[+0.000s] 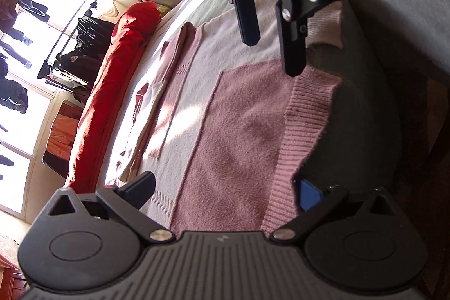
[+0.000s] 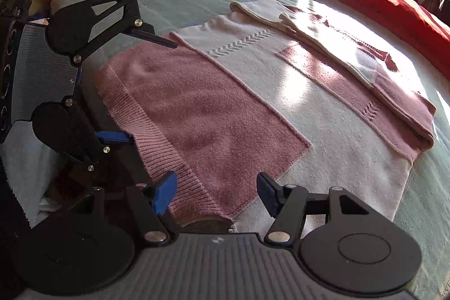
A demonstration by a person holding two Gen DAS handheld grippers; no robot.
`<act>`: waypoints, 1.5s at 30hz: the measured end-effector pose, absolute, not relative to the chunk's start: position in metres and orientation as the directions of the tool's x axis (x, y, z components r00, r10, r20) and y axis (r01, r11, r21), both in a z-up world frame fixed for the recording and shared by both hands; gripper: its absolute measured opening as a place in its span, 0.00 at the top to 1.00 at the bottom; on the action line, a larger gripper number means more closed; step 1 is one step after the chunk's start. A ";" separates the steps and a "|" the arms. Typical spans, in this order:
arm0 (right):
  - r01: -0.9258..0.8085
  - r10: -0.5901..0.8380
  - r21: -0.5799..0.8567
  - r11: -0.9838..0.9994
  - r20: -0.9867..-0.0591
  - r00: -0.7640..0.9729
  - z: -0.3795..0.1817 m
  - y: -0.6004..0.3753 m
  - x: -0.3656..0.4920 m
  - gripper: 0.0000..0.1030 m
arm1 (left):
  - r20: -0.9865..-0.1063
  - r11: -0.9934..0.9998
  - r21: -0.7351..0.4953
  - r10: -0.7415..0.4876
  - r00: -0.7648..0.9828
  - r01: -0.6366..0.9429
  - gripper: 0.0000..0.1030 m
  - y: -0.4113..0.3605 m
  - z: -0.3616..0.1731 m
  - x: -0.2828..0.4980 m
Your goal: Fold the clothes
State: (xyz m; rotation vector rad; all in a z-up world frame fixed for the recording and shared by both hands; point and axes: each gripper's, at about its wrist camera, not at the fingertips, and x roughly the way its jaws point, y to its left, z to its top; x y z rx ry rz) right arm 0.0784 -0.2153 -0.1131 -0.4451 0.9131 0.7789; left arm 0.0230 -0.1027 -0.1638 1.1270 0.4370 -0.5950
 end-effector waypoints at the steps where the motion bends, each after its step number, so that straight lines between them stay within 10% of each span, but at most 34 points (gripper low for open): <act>1: -0.777 0.412 -0.031 0.629 -0.834 0.367 -0.113 -0.209 0.076 0.35 | -0.602 0.313 0.702 -0.220 0.768 0.640 0.02 -0.103 -0.161 0.025; 10: -0.868 0.375 -0.132 0.479 -0.863 0.338 -0.132 -0.157 0.061 0.36 | -0.611 0.384 0.663 -0.218 0.761 0.642 0.02 -0.098 -0.149 0.034; 12: -0.881 0.323 -0.190 0.434 -0.879 0.349 -0.139 -0.145 0.059 0.45 | -0.617 0.395 0.652 -0.220 0.756 0.647 0.02 -0.096 -0.148 0.035; 14: -0.879 0.247 -0.278 0.387 -0.887 0.389 -0.147 -0.136 0.057 0.85 | -0.622 0.409 0.640 -0.221 0.751 0.651 0.02 -0.095 -0.147 0.035; 16: -0.871 0.214 -0.319 0.375 -0.884 0.416 -0.147 -0.133 0.059 0.94 | -0.644 0.421 0.610 -0.229 0.730 0.671 0.02 -0.094 -0.146 0.036; 25: -0.853 0.265 -0.234 0.466 -0.883 0.387 -0.121 -0.147 0.070 0.94 | -0.717 0.382 0.552 -0.238 0.656 0.742 0.58 -0.107 -0.167 0.026; 36: -0.848 0.254 -0.241 0.472 -0.884 0.393 -0.121 -0.145 0.070 0.92 | -0.690 0.473 0.600 -0.104 0.717 0.645 0.73 -0.059 -0.159 0.036; 42: -0.843 0.253 -0.287 0.455 -0.866 0.431 -0.128 -0.128 0.069 0.56 | -0.693 0.516 0.570 -0.116 0.712 0.639 0.86 -0.060 -0.144 0.043; 45: -0.832 0.196 -0.367 0.416 -0.857 0.476 -0.141 -0.117 0.068 0.55 | -0.690 0.531 0.561 -0.123 0.713 0.635 0.86 -0.059 -0.137 0.049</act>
